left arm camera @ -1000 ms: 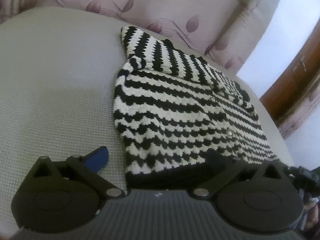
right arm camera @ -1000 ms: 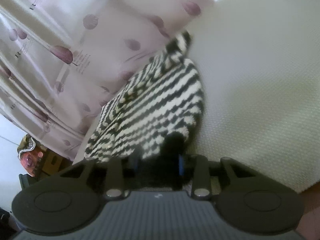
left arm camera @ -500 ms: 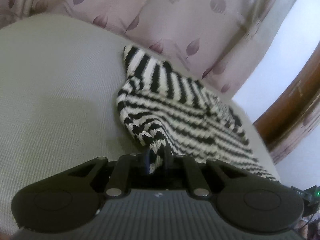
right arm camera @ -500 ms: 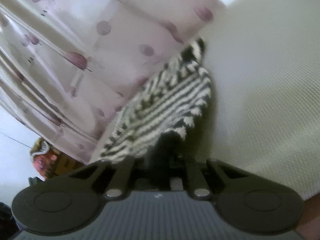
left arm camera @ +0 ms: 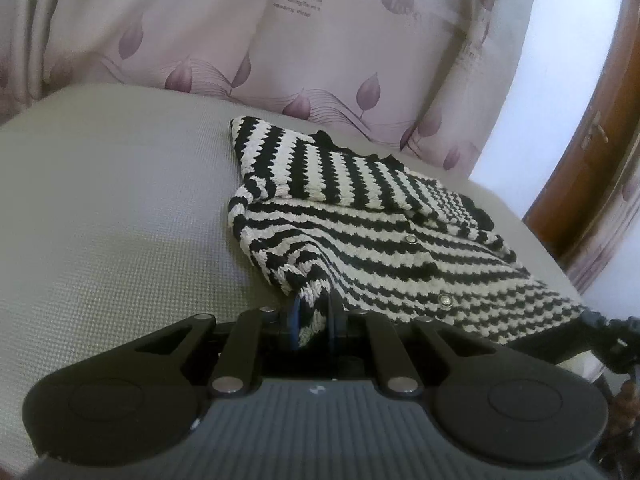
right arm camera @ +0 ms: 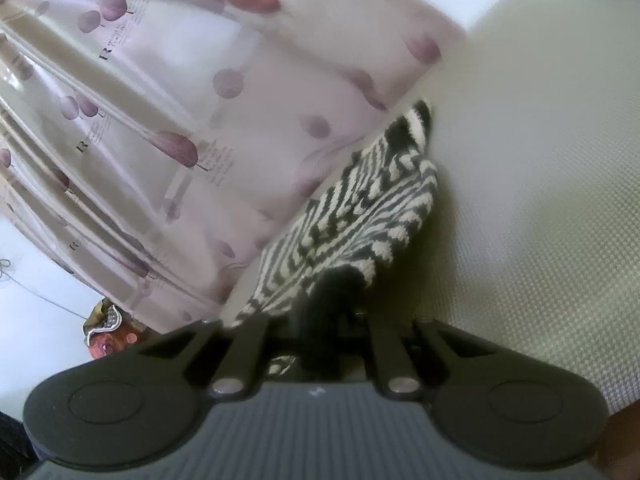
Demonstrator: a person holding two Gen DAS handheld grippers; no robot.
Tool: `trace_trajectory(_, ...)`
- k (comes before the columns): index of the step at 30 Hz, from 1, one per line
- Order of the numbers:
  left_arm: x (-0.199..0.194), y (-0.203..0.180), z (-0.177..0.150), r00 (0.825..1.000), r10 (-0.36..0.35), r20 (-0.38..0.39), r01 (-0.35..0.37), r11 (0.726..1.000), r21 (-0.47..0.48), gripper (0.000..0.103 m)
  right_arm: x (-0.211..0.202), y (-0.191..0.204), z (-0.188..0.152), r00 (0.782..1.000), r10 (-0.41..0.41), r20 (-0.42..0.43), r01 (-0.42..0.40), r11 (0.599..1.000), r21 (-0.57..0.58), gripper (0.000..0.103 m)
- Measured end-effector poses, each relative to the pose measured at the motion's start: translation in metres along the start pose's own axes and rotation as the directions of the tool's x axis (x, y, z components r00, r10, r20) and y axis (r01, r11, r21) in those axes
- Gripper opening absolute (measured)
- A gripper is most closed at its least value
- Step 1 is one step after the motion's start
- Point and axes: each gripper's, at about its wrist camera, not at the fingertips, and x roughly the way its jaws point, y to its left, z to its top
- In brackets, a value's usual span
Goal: Fold small clothes
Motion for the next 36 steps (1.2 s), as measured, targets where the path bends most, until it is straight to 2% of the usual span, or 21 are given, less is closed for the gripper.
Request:
trace_trajectory(10, -0.006, -0.023, 0.018, 0.997, 0.025, 0.068, -0.033, 0.994, 0.108, 0.014, 0.004, 0.015, 0.014, 0.999, 0.051, 0.018, -0.051, 0.998, -0.026, 0.010)
trace_trajectory(23, 0.000, -0.032, 0.034, 0.994, 0.049, 0.093, -0.062, 0.989, 0.136, 0.014, 0.008, 0.032, 0.040, 0.996, 0.075, 0.043, -0.072, 0.995, -0.062, 0.010)
trace_trajectory(36, 0.006, -0.032, 0.058, 0.991, 0.063, 0.118, -0.078, 0.989, 0.126, 0.014, 0.018, 0.041, 0.062, 0.994, 0.085, 0.074, -0.079, 0.993, -0.084, 0.010)
